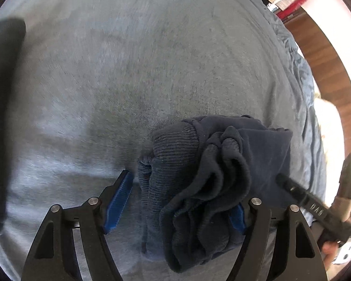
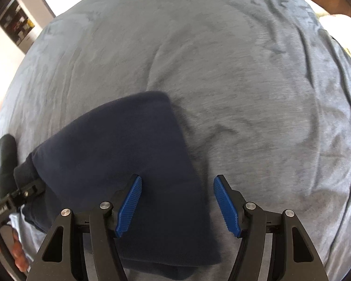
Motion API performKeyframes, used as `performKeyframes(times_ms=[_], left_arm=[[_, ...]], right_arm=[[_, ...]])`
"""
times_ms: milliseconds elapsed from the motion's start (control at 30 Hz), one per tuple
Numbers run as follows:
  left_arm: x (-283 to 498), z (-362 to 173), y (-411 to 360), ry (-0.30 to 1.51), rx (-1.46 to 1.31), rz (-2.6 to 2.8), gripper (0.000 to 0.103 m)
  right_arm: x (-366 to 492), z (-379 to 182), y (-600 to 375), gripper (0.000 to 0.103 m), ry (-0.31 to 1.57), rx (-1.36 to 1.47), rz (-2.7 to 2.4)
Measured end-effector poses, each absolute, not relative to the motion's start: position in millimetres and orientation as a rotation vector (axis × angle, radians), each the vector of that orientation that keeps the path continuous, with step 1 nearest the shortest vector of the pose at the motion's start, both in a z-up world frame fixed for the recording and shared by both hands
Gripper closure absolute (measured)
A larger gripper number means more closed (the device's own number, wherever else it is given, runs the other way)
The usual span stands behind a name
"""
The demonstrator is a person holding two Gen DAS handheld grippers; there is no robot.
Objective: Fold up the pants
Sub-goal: 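Grasp the folded cuff end with the left gripper while the right gripper grasps the fold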
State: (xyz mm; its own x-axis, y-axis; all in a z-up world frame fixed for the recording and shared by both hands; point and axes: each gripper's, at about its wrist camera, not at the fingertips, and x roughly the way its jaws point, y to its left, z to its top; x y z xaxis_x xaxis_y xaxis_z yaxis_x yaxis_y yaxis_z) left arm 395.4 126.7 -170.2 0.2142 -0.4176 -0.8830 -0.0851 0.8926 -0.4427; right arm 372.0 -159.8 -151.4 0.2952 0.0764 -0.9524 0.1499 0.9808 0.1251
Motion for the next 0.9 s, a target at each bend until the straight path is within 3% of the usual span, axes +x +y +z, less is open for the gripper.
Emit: performKeyframes(times_ms=[200, 267, 300, 333, 600, 900], left_arm=[[397, -180, 124, 1.360, -0.474, -0.262, 0.029], [400, -180, 121, 1.381, -0.481, -0.280, 0.035], [403, -181, 120, 1.397, -0.505, -0.302, 0.046], [405, -181, 117, 1.409, -0.523, -0.302, 0.051], [401, -153, 110, 1.443, -0.522, -0.299, 0.063], [385, -92, 106, 1.374, -0.526, -0.345, 0.064]], right_arm=[[378, -171, -157, 0.041, 1.309, 0.224, -0.032], [379, -176, -158, 0.041, 1.322, 0.234, -0.030], [381, -178, -159, 0.043, 1.332, 0.240, -0.027], [382, -179, -159, 0.044, 1.340, 0.244, -0.025], [394, -159, -160, 0.081, 1.375, 0.241, -0.014], [387, -106, -169, 0.084, 1.324, 0.254, -0.004]])
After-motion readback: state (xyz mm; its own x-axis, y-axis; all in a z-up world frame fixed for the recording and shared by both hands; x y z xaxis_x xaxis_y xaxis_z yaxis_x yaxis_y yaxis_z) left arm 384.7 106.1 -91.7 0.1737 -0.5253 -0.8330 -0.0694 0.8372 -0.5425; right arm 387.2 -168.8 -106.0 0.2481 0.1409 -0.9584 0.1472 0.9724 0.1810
